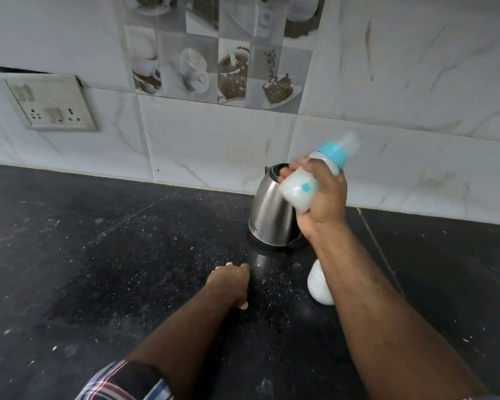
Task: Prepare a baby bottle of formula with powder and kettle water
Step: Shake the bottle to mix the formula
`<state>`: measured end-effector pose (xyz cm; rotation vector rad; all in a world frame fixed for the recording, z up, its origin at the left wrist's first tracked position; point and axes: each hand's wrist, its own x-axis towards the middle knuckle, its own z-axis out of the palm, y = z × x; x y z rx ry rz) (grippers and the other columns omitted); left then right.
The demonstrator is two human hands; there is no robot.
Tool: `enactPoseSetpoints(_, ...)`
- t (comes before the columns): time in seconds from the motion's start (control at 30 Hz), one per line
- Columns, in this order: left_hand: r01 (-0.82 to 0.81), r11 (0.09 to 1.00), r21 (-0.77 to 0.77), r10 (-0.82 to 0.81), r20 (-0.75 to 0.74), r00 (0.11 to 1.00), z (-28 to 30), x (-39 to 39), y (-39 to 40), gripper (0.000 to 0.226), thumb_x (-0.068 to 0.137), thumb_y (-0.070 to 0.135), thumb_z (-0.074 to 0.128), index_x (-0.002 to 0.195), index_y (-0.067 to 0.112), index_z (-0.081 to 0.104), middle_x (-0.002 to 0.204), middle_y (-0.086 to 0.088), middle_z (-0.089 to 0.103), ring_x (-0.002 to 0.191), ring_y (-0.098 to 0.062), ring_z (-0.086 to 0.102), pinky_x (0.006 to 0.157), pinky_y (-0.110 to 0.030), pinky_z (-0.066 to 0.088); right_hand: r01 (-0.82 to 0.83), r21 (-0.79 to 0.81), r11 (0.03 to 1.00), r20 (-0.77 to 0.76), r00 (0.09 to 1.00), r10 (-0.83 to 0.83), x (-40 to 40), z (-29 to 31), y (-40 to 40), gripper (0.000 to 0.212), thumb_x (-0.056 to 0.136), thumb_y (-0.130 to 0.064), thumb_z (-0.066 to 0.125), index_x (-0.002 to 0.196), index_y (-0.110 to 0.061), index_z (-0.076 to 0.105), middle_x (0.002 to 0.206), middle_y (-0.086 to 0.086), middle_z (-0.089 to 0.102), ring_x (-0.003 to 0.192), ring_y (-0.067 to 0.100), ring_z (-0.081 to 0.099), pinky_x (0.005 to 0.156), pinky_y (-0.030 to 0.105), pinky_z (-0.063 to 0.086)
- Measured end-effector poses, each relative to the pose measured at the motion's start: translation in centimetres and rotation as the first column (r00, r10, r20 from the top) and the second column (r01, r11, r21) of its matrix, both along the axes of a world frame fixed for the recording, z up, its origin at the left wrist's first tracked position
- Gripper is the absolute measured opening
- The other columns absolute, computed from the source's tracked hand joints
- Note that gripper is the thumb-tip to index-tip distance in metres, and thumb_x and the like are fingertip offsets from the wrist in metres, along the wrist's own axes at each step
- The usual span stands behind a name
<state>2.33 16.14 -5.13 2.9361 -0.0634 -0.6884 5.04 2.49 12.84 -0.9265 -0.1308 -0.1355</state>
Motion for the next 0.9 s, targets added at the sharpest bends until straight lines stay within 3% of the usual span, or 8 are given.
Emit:
enactPoseSetpoints(0.1, 0.001, 1.0, 0.0, -0.001, -0.001, 1.0, 0.1, 0.0, 0.0, 0.088, 0.082, 0.032, 0.086, 0.151, 0.012, 0.036, 0.152, -0.016, 0.051, 0.144, -0.038, 0.047, 0.11, -0.053, 0.048, -0.131, -0.001, 0.991, -0.132, 0.983, 0.129, -0.7, -0.8, -0.1, 0.021, 0.071, -0.013, 0.072, 0.089, -0.01, 0.063, 0.075, 0.014, 0.064, 0.062, 0.025, 0.067, 0.059, 0.03, 0.057)
enactPoseSetpoints(0.23, 0.006, 1.0, -0.005, -0.006, 0.007, 1.0, 0.1, 0.1, 0.0, 0.089, 0.082, 0.031, 0.086, 0.152, 0.011, 0.036, 0.151, -0.015, 0.054, 0.144, -0.037, 0.047, 0.111, -0.052, 0.048, -0.216, 0.096, 0.972, -0.325, 0.916, 0.236, -1.4, -2.2, 0.2, 0.012, 0.085, -0.026, 0.069, 0.09, -0.021, 0.06, 0.063, 0.002, 0.068, 0.056, 0.016, 0.068, 0.052, 0.023, 0.05)
enactPoseSetpoints(0.43, 0.014, 1.0, 0.0, -0.014, -0.006, 1.0, 0.3, 0.1, -0.1, 0.093, 0.083, 0.033, 0.086, 0.155, 0.011, 0.032, 0.152, -0.016, 0.052, 0.144, -0.038, 0.047, 0.11, -0.053, 0.049, -0.251, 0.234, 0.939, -0.438, 0.835, 0.332, -1.7, -2.9, 0.4, 0.04, 0.079, -0.036, 0.074, 0.111, -0.021, 0.056, 0.072, 0.009, 0.069, 0.059, 0.021, 0.067, 0.051, 0.028, 0.051)
enactPoseSetpoints(0.63, 0.004, 1.0, 0.0, -0.004, -0.012, 1.0, 0.3, 0.1, -0.1, 0.094, 0.082, 0.033, 0.086, 0.155, 0.013, 0.032, 0.152, -0.016, 0.051, 0.14, -0.038, 0.05, 0.109, -0.052, 0.05, -0.249, 0.268, 0.931, -0.444, 0.826, 0.349, -1.6, -2.9, 0.5, 0.042, 0.077, -0.035, 0.075, 0.111, -0.019, 0.056, 0.077, 0.012, 0.067, 0.059, 0.022, 0.064, 0.051, 0.029, 0.052)
enactPoseSetpoints(0.8, 0.003, 1.0, 0.003, -0.003, 0.004, 1.0, 0.2, 0.1, -0.1, 0.093, 0.082, 0.032, 0.087, 0.155, 0.012, 0.033, 0.153, -0.016, 0.051, 0.142, -0.038, 0.049, 0.111, -0.053, 0.049, -0.271, 0.151, 0.951, -0.404, 0.861, 0.309, -1.4, -2.7, 0.3, 0.022, 0.079, -0.034, 0.075, 0.093, -0.023, 0.062, 0.068, 0.005, 0.069, 0.059, 0.019, 0.068, 0.053, 0.027, 0.053)
enactPoseSetpoints(0.9, 0.008, 1.0, 0.003, -0.008, 0.013, 1.0, 0.0, 0.1, -0.1, 0.089, 0.082, 0.032, 0.086, 0.152, 0.012, 0.036, 0.151, -0.016, 0.053, 0.143, -0.037, 0.048, 0.111, -0.052, 0.049, -0.263, -0.139, 0.955, -0.285, 0.934, 0.216, -1.4, -1.7, 0.8, 0.032, 0.069, -0.028, 0.079, 0.094, -0.018, 0.063, 0.066, 0.004, 0.069, 0.058, 0.019, 0.068, 0.052, 0.027, 0.053)
